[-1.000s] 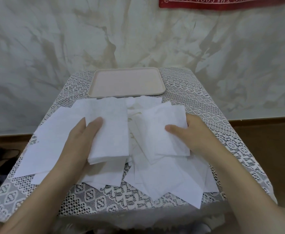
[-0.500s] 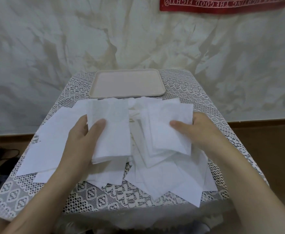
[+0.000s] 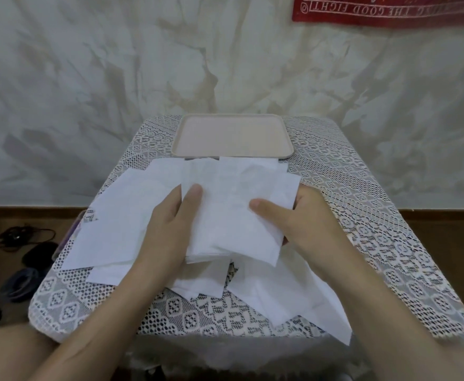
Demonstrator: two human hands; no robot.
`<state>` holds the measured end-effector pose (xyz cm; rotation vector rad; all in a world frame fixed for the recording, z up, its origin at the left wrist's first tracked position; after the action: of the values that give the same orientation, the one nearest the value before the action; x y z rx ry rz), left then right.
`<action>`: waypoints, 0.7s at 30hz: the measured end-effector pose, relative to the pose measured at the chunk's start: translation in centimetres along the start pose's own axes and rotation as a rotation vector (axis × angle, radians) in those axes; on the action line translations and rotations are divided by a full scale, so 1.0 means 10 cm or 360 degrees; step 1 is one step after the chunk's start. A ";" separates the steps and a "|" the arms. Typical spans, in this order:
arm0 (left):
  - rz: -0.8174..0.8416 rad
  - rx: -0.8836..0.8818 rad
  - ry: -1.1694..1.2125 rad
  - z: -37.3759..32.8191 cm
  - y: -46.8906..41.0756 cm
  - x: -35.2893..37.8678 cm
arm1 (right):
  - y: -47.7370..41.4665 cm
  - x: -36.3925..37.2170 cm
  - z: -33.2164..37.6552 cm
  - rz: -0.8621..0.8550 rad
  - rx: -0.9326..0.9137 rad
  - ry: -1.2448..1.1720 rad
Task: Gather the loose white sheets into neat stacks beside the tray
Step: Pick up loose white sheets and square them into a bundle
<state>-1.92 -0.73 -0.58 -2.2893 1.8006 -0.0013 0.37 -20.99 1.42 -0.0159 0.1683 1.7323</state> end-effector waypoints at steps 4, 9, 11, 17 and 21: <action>0.0021 -0.0005 0.0014 0.00 0.00 0.00 | -0.02 0.11 -0.01 -0.0020 0.0006 -0.0020; 0.0104 -0.0071 0.0109 0.03 -0.01 0.01 | -0.04 0.11 -0.04 -0.0010 0.0047 -0.0058; 0.0124 -0.0103 0.0161 0.04 -0.02 0.02 | -0.04 0.07 -0.04 0.0000 0.0048 -0.0026; 0.0097 -0.0116 0.0185 0.03 0.00 0.05 | -0.04 -0.09 0.00 -0.0171 -0.0054 -0.0039; 0.0117 -0.0060 0.0135 0.00 0.02 0.07 | -0.01 -0.06 0.02 -0.0101 -0.0081 0.0012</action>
<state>-1.96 -1.42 -0.73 -2.2791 1.9418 -0.0534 0.61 -21.56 1.68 -0.0644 0.1281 1.6728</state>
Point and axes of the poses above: each hand's wrist, its own y-axis away from the middle knuckle, its own x-axis out of the palm, z = x × y, the point moved 4 cm from there along -y, towards the middle knuckle, and after that the axes turned 6 degrees about x, right-handed, at the moved point
